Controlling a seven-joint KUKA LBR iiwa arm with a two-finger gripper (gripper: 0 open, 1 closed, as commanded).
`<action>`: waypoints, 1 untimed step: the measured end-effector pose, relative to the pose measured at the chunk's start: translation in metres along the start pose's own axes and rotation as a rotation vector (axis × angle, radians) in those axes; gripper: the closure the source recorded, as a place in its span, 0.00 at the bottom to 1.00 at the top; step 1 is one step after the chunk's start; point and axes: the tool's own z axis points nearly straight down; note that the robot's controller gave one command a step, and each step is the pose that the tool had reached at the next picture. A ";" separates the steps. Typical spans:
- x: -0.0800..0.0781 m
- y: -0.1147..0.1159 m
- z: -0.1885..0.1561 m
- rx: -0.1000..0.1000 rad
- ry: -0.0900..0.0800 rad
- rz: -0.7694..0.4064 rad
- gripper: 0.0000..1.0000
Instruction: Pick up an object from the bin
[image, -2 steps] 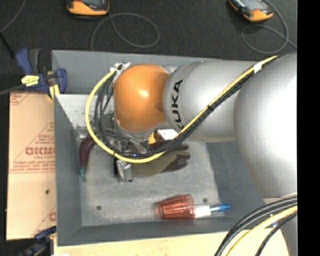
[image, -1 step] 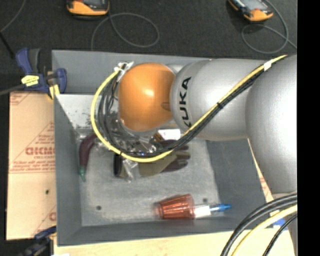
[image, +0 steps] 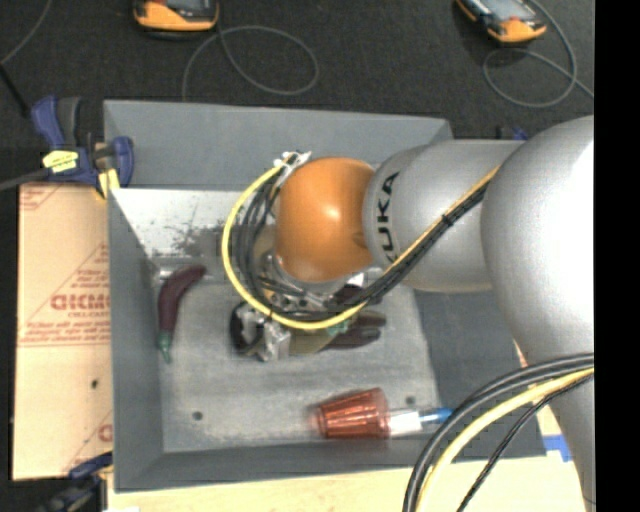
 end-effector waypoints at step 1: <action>0.000 0.000 0.000 -0.001 0.001 0.004 1.00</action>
Offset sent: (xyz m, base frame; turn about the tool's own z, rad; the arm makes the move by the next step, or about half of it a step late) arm 0.0000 0.0000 0.0000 0.0000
